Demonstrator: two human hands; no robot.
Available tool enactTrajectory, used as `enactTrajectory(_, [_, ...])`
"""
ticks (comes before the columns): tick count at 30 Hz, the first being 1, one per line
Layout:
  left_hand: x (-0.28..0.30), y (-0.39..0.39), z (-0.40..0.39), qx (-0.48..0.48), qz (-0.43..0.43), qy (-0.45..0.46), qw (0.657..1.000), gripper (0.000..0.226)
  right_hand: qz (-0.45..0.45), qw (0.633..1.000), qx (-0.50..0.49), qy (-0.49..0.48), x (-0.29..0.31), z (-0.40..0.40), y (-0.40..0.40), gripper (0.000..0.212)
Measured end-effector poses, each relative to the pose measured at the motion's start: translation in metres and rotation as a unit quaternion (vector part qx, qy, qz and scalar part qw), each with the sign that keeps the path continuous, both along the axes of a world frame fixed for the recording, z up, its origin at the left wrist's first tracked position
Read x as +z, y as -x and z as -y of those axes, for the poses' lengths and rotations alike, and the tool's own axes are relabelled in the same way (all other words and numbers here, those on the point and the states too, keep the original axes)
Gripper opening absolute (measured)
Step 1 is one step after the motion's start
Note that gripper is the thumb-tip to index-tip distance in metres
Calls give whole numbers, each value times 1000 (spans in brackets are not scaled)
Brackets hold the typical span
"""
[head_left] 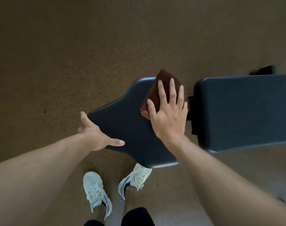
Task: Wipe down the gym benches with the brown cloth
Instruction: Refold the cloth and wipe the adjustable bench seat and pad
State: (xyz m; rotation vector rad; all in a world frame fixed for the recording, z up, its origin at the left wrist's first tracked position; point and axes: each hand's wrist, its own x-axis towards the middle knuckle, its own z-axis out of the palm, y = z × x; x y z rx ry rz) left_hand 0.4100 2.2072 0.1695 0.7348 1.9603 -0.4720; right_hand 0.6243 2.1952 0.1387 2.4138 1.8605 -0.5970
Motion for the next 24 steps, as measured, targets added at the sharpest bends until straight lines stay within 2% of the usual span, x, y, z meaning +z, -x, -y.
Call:
enactTrajectory(4, [5,-3,-3,-33,-8,10,999,167,-45,997,-63,13,13,132,-5,69])
enactTrajectory(6, [6,-5,-5,-59,-15,20,998,169,-56,996,-68,26,12,158,-2,70])
enactTrajectory(9, [7,-5,-6,-109,-15,37,993,169,-66,994,-85,9,11,126,-8,72])
enactTrajectory(13, [21,-10,-12,-202,6,39,978,149,-95,987,-131,-18,11,11,-21,73])
enactTrajectory(16, [18,-7,-2,-162,36,-7,986,148,-60,987,-150,-4,6,-24,2,70])
enactTrajectory(19, [8,5,12,-100,73,-59,991,158,7,996,-91,-17,4,21,33,67])
enactTrajectory(24, [-8,60,39,-126,150,-65,978,165,34,997,64,-19,7,143,65,70])
